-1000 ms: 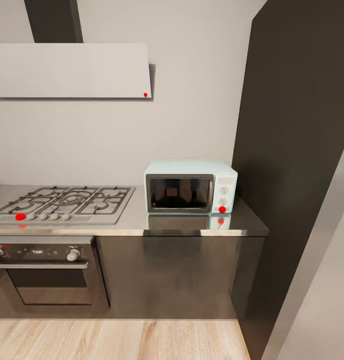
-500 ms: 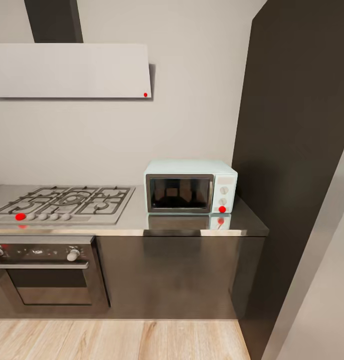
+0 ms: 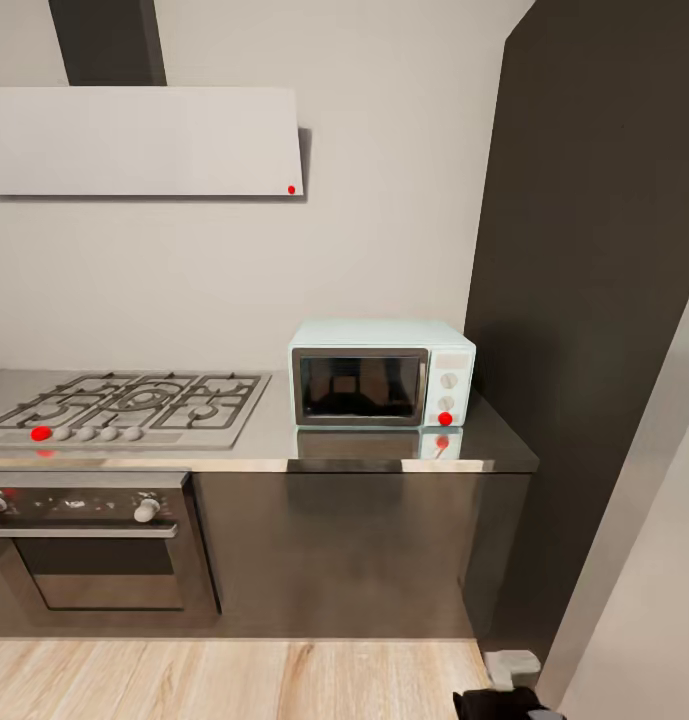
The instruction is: In the kitchen, take the popcorn bag from the countertop, put it into the microwave, and heat it until the popcorn is cooked so the cooked popcorn ends up inside the bag.
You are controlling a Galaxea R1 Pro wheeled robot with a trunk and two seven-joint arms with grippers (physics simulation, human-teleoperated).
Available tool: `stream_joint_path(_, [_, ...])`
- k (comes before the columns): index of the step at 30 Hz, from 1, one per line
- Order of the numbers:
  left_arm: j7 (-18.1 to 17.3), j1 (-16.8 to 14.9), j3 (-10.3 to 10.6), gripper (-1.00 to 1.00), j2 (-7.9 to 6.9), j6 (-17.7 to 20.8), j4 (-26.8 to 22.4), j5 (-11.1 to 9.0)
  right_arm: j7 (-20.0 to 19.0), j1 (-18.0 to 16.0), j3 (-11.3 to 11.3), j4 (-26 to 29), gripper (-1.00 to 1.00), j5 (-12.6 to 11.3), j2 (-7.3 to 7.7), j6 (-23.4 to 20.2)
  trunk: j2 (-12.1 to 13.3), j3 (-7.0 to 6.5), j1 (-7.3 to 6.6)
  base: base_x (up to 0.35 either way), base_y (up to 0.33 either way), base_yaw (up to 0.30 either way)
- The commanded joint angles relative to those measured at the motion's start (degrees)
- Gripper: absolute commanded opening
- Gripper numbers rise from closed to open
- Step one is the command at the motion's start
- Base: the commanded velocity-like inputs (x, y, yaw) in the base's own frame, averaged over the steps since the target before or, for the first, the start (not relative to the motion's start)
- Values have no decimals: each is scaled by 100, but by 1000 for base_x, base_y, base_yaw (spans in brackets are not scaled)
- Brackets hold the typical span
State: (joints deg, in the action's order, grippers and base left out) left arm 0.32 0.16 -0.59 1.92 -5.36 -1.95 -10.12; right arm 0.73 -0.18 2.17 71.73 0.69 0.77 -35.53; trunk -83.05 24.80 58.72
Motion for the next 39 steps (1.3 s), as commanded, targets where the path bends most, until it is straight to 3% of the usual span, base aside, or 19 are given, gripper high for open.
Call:
stream_joint_path(1, [3, 3, -3, 100, 1, -9, -7, -34, 14, -60, 11, 496, 100, 5, 1, -275, -3, 6, 0, 0, 0, 0])
stream_joint_path(3, [3, 2, -3, 100, 1, -9, -7, -34, 38, -577, 11, 998, 100, -6, -58, -835, -3, 6, 0, 0, 0, 0])
stream_joint_path(6, [3, 2, -3, 100, 3, -9, -7, -34, 60, -1307, 11, 1105, 100, -16, -114, -1155, -3, 6, 0, 0, 0, 0])
stream_joint_path(8, [3, 2, -3, 100, 2, -9, -7, -34, 75, -1814, 11, 1137, 100, -3, -258, -1222, -3, 6, 0, 0, 0, 0])
stream_joint_path(10, [3, 2, -3, 100, 2, -9, -7, -34, 148, -2320, 11, 1180, 100, 17, -525, -1249, -3, 6, 0, 0, 0, 0])
stream_joint_path(14, [3, 2, -3, 100, 1, -9, -7, -34, 803, -3275, 11, 1290, 100, 20, -1042, -1465, -3, 6, 0, 0, 0, 0])
stream_joint_path(17, [3, 2, -3, 100, 1, -9, -7, -34, 1341, -3762, 16, 1316, 100, 2, -1077, -1457, -3, 6, 0, 0, 0, 0])
stream_joint_path(20, [3, 2, -3, 100, 1, -9, -7, -34, 1417, -3832, 53, 1324, 100, 30, -1077, -923, -3, 6, 0, 0, 0, 0])
stream_joint_path(23, [3, 2, -3, 100, 1, -9, -7, -34, 1430, -3839, 59, 1324, 100, 74, -1077, -832, -3, 6, 0, 0, 0, 0])
stream_joint_path(24, [3, 2, -3, 100, 1, -9, -7, -34, 1446, -3840, 56, 1277, 100, 199, -1077, -809, -3, 6, 0, 0, 0, 0])
stream_joint_path(31, [-34, 2, 9, 100, 1, -5, -7, -26, 1387, -3840, 57, 1253, 100, 222, -1077, -804, -3, 6, 0, 64, 22, 0])
stream_joint_path(34, [-40, 2, 14, 100, 1, -5, -7, -18, 1325, -3840, 560, 1177, 100, 174, -1077, -745, -3, 6, 0, 299, 115, 0])
stream_joint_path(39, [-41, 2, 15, 100, 1, -9, -7, -17, 1186, -3840, 711, 1144, 100, 139, -1077, -736, -3, 6, 0, 308, 145, 0])
